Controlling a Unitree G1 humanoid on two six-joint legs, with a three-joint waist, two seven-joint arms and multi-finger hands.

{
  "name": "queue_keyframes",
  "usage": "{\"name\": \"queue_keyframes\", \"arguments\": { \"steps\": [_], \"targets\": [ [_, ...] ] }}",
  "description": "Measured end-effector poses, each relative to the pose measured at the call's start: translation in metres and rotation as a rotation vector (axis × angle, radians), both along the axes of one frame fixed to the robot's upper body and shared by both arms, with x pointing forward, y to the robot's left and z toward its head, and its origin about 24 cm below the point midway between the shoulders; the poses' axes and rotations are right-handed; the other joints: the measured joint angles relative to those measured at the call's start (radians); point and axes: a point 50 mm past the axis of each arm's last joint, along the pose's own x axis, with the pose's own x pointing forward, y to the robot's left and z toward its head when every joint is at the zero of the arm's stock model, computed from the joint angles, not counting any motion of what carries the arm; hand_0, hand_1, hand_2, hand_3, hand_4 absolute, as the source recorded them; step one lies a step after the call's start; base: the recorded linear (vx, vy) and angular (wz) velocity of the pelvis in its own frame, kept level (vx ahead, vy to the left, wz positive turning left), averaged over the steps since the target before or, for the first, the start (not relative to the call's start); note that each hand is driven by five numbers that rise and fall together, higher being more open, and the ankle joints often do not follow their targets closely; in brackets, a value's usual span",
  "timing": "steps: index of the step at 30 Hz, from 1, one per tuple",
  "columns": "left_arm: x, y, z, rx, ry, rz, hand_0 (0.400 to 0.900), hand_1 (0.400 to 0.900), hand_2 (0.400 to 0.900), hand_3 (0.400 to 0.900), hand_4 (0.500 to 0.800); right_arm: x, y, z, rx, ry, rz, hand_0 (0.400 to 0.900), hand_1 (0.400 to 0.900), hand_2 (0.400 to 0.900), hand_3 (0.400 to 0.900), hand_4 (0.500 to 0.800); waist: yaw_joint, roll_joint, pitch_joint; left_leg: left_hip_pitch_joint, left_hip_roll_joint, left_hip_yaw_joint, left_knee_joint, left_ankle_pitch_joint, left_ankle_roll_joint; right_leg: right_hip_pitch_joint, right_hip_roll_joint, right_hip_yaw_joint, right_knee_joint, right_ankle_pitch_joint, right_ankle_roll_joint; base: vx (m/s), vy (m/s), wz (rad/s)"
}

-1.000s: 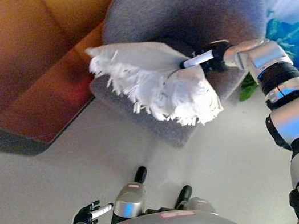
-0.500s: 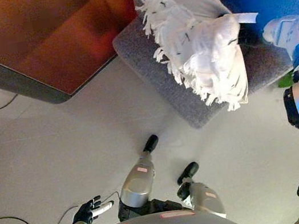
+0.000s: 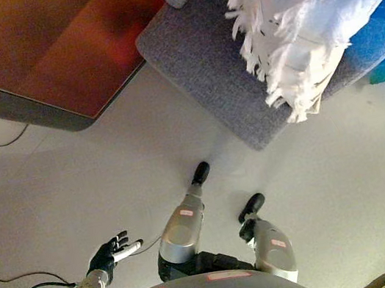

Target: Pick up the pillow and put it on the sofa.

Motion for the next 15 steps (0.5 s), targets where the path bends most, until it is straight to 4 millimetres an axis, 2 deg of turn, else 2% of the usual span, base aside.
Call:
{"name": "queue_keyframes", "arguments": {
  "steps": [1,7,12,15],
  "targets": [
    [0.001,0.000,0.000,-0.005,-0.007,-0.003,0.900,0.900,0.900,0.900,0.800,-0.001,-0.001,0.000,-0.016,0.007,-0.018,0.900,0.900,0.900,0.900,0.800,-0.007,0.000,0.000,0.001,0.001,0.000,0.000,0.000,0.000,0.001,0.000,0.000,0.001,0.000,0.000,-0.01,-0.033,-0.12],
    [0.001,-0.001,0.000,-0.021,-0.005,0.002,0.900,0.900,0.900,0.900,0.800,-0.002,-0.004,0.008,-0.050,0.006,-0.039,0.900,0.900,0.900,0.900,0.800,-0.021,0.002,0.011,0.027,0.004,0.025,0.000,-0.001,0.002,0.007,-0.002,0.031,0.009,0.002,-0.003,-0.01,-0.005,-0.11],
    [0.007,0.000,0.003,-0.041,-0.036,0.017,0.900,0.900,0.900,0.900,0.800,-0.010,-0.013,0.008,-0.079,0.039,-0.069,0.900,0.900,0.900,0.900,0.800,-0.027,0.002,0.011,0.052,0.006,0.027,-0.005,-0.002,0.003,0.030,-0.001,0.034,0.008,0.002,-0.003,0.04,0.000,-0.05],
    [0.009,0.003,0.004,-0.050,-0.027,0.009,0.900,0.900,0.900,0.900,0.800,-0.018,-0.022,0.021,-0.090,0.004,-0.099,0.900,0.900,0.900,0.900,0.800,-0.027,0.000,0.011,0.072,0.006,0.036,-0.008,-0.004,0.005,0.047,-0.002,0.037,0.004,0.002,-0.003,0.04,0.007,-0.04]
  ]
}}
